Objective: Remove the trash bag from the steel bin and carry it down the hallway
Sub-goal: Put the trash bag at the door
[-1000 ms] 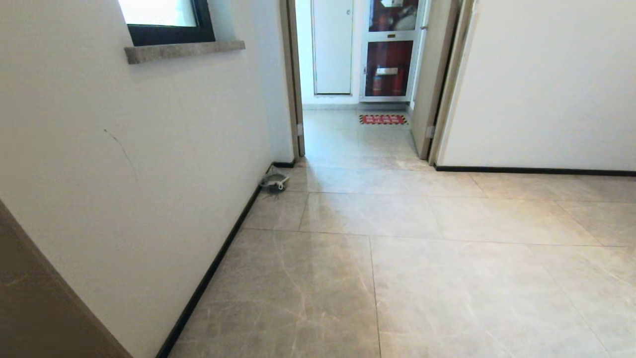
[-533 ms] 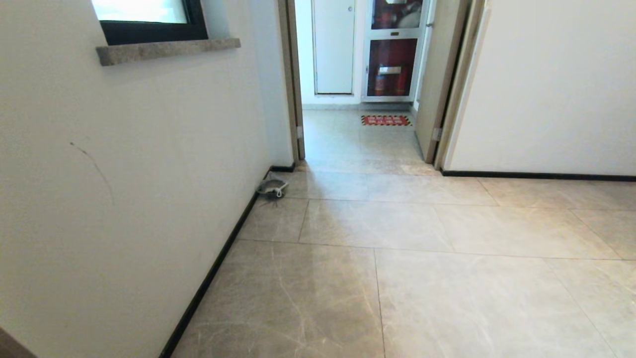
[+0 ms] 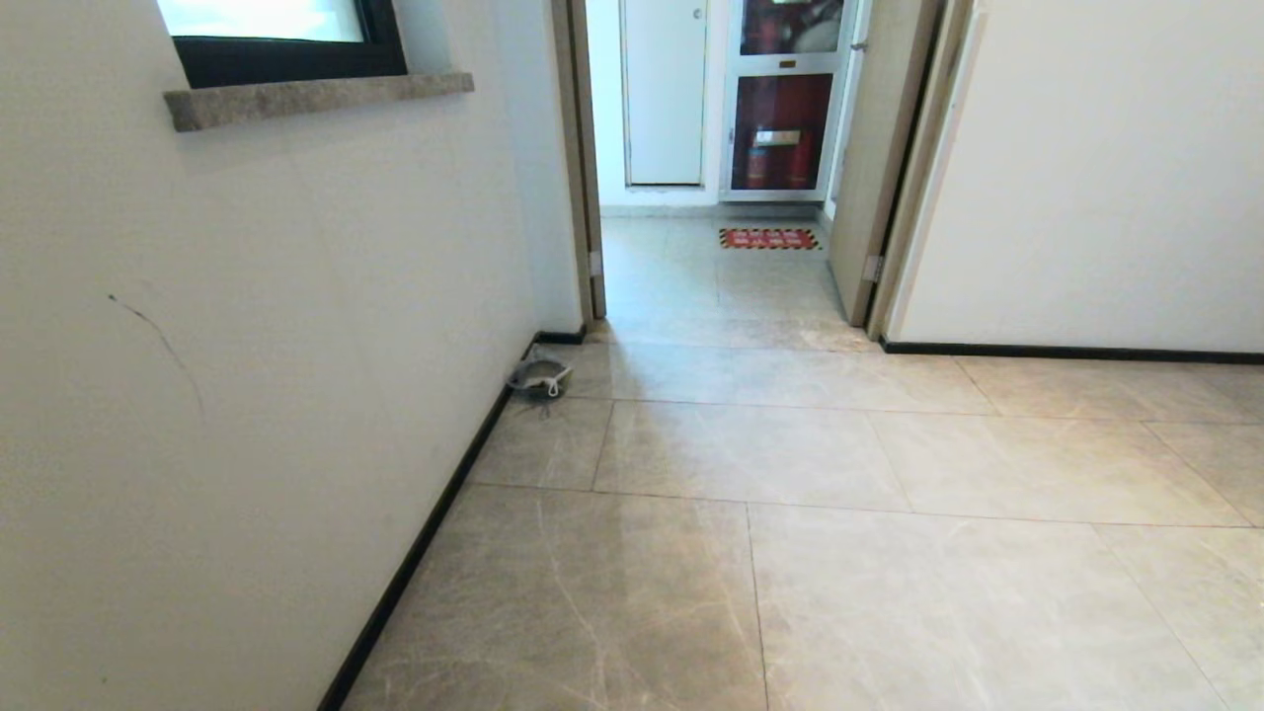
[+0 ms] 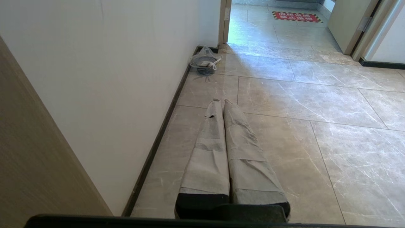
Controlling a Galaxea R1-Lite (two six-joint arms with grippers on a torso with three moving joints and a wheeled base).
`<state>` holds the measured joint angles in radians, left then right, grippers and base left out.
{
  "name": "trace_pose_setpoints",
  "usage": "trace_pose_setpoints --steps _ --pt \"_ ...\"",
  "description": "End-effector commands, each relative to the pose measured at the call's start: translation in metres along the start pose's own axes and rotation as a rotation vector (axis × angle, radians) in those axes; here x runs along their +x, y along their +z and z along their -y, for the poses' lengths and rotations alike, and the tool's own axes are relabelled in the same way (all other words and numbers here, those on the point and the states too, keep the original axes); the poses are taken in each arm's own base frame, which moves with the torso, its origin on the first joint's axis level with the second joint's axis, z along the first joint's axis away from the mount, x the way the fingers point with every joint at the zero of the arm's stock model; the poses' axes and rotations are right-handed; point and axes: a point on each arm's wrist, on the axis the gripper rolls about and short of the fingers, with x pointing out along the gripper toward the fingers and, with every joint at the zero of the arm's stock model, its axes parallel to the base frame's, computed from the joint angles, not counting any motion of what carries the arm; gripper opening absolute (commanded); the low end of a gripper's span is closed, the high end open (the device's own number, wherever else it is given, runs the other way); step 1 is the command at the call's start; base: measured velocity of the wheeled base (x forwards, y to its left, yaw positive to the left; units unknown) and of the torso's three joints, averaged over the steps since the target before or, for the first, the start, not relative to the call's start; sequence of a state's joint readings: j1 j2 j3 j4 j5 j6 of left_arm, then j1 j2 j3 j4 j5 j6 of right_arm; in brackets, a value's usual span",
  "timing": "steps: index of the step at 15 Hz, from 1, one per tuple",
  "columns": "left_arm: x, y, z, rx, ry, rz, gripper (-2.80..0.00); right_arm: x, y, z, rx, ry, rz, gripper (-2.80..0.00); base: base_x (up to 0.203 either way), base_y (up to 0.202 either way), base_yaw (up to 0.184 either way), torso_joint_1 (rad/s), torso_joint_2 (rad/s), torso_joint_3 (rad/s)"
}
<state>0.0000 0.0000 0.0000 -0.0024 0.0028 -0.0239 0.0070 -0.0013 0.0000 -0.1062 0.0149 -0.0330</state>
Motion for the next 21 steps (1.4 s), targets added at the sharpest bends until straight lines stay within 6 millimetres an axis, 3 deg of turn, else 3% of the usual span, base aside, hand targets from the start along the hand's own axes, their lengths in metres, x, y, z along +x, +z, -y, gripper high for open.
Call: trace_pose_setpoints --steps 1,12,21 --pt "0.0001 -0.0004 0.0 -0.001 0.0 -0.001 -2.8 0.002 -0.0113 -0.0003 0.001 0.002 -0.038 -2.8 0.0 0.0 0.0 0.0 0.0 0.0" --pt "0.0001 -0.0004 0.0 -0.002 0.0 -0.001 -2.8 0.002 -0.0113 -0.0003 0.0 0.002 -0.038 -2.8 0.007 0.0 0.0 0.0 0.0 0.001" --pt "0.0 -0.0004 0.0 -0.001 0.0 0.001 -2.8 0.002 -0.0113 -0.0003 0.0 0.002 -0.038 -2.8 0.185 0.0 -0.001 0.003 0.0 0.002"
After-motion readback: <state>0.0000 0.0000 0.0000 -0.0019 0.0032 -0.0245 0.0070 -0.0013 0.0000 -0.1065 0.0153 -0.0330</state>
